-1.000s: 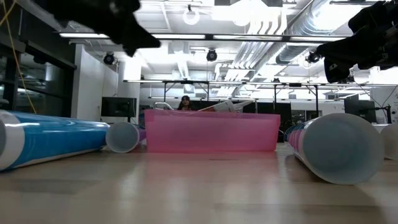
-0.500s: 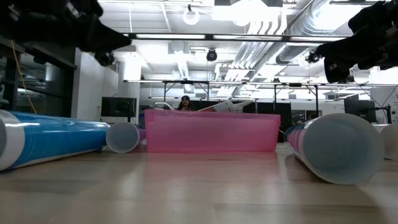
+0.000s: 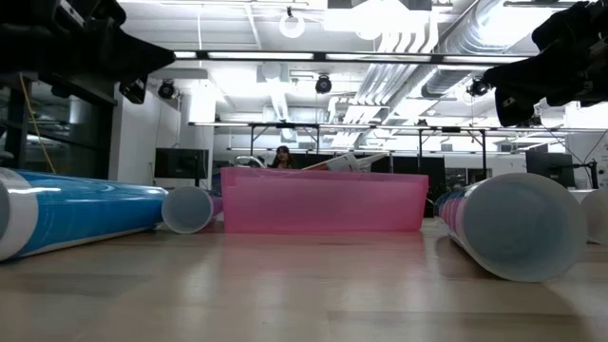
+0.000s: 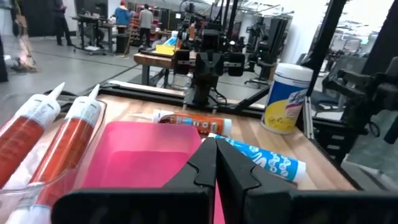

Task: Pick & place silicon tubes, Sealant and Lysol wipes
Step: Put the orange sealant into the transparent bin

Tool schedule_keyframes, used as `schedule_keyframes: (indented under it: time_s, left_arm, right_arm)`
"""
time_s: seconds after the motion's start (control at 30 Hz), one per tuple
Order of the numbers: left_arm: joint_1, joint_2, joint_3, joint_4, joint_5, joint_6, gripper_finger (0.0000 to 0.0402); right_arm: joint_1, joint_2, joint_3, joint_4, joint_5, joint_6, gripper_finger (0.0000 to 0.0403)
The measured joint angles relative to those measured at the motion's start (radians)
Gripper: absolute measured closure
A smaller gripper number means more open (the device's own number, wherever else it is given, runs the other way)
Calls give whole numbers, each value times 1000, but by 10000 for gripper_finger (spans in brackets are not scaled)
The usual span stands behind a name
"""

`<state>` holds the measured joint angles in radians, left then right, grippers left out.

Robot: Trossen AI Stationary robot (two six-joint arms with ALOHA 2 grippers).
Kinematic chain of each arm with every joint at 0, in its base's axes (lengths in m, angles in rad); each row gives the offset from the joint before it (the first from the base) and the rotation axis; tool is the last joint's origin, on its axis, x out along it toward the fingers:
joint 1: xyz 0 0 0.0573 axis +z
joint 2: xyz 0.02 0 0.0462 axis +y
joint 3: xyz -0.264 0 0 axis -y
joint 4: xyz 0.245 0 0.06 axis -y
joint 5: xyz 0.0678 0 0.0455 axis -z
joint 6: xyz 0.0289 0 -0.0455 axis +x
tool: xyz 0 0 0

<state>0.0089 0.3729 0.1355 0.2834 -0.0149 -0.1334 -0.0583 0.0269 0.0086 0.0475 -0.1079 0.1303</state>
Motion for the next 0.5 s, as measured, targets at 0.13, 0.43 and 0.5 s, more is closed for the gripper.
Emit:
schedule_keyframes:
  time_s: [0.13,0.43,0.5]
  left_arm:
    - [-37,0,-45,62,-27,25,401]
    - [-35,-6,-113,67,-34,127,401]
    - [-35,-5,-113,54,-39,155,401]
  right_arm:
    - [0,0,0,0,0,0,391]
    - [0,0,0,0,0,0,391]
    - [0,0,0,0,0,0,391]
